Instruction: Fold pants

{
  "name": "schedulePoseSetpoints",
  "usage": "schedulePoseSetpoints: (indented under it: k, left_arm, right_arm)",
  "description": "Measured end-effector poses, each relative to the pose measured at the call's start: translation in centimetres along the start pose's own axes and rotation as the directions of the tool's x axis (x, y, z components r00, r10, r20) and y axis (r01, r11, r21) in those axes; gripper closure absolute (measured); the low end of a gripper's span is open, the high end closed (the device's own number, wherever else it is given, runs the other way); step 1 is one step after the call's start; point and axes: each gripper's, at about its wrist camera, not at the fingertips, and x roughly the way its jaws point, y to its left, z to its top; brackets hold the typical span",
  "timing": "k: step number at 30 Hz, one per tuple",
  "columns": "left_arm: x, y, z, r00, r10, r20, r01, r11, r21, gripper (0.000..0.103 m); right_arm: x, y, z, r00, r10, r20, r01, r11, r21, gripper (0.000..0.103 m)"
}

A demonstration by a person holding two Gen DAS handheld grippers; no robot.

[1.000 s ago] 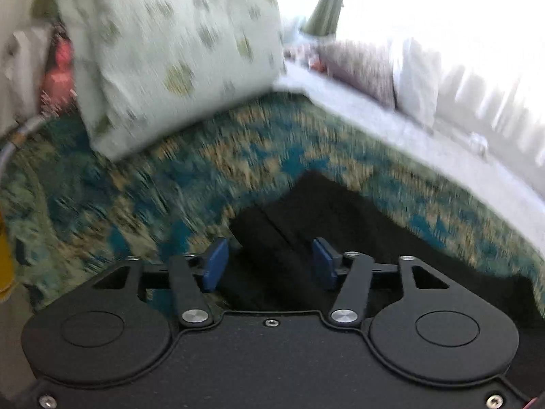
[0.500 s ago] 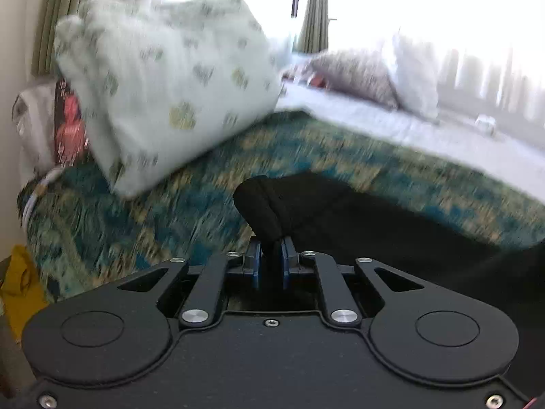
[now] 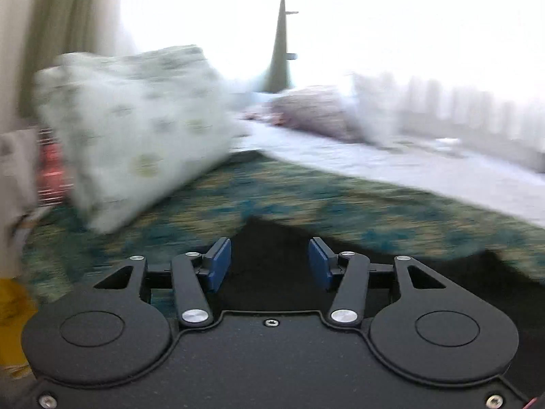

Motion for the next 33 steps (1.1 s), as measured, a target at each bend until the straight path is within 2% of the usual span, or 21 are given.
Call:
schedulePoseSetpoints:
  k: [3, 5, 7, 9, 10, 12, 13, 16, 20, 25, 29, 31, 33]
  left_arm:
    - [0.1, -3.9, 0.6, 0.989, -0.142, -0.035, 0.143, 0.990, 0.014, 0.053]
    - [0.6, -6.9, 0.5, 0.974, -0.219, -0.061, 0.221, 0.974, 0.038, 0.053]
    - [1.4, -10.5, 0.0, 0.950, -0.294, -0.102, 0.303, 0.950, 0.079, 0.056]
    - [3.0, -13.9, -0.8, 0.922, -0.343, -0.178, 0.364, 0.926, 0.099, 0.068]
    - [3.8, -15.3, -1.2, 0.910, -0.354, -0.215, 0.381, 0.919, 0.100, 0.078]
    - [5.9, -18.1, -2.0, 0.894, -0.352, -0.278, 0.393, 0.913, 0.110, 0.082]
    - [6.9, -19.1, -2.3, 0.896, -0.334, -0.294, 0.381, 0.916, 0.121, 0.083]
    - [10.3, -21.0, -3.2, 0.916, -0.249, -0.314, 0.307, 0.940, 0.150, 0.084]
    - [13.6, -21.4, -3.5, 0.930, -0.186, -0.316, 0.237, 0.963, 0.131, 0.085]
    - [15.0, -21.4, -3.7, 0.948, -0.139, -0.287, 0.190, 0.969, 0.157, 0.085]
    - [14.9, -22.1, -4.2, 0.960, -0.110, -0.259, 0.169, 0.961, 0.221, 0.085]
    - [14.9, -22.3, -4.3, 0.962, -0.101, -0.254, 0.163, 0.958, 0.236, 0.085]
    - [14.8, -22.4, -4.3, 0.963, -0.095, -0.252, 0.159, 0.956, 0.247, 0.085]
  right_arm:
    - [-0.1, -0.1, -0.1, 1.000, 0.006, 0.007, -0.006, 1.000, 0.004, 0.013]
    - [-0.1, -0.1, -0.2, 1.000, 0.012, 0.011, -0.012, 1.000, 0.007, 0.012]
    - [-0.1, -0.2, -0.3, 1.000, 0.021, 0.014, -0.021, 1.000, 0.012, 0.011]
    - [0.0, -0.3, -0.3, 0.999, 0.029, 0.018, -0.029, 0.999, 0.015, 0.010]
    - [0.0, -0.3, -0.4, 0.999, 0.034, 0.022, -0.034, 0.999, 0.017, 0.010]
    - [0.0, -0.3, -0.5, 0.999, 0.042, 0.027, -0.042, 0.999, 0.020, 0.009]
    - [0.0, -0.3, -0.5, 0.999, 0.046, 0.029, -0.047, 0.999, 0.022, 0.008]
    - [0.1, -0.4, -0.5, 0.997, 0.072, 0.030, -0.073, 0.997, 0.027, 0.004]
    - [0.3, -0.5, -0.5, 0.994, 0.109, 0.027, -0.110, 0.993, 0.030, 0.000]
    - [0.7, -0.8, 0.0, 0.992, 0.127, 0.010, -0.128, 0.991, 0.046, 0.000]
    - [2.1, -1.7, 1.9, 0.981, 0.185, -0.057, -0.182, 0.982, 0.048, 0.000]
    - [3.6, -2.5, 3.4, 0.982, 0.163, -0.095, -0.161, 0.986, 0.037, 0.000]
    - [5.5, -3.3, 4.7, 0.987, 0.078, -0.141, -0.078, 0.997, 0.006, 0.000]
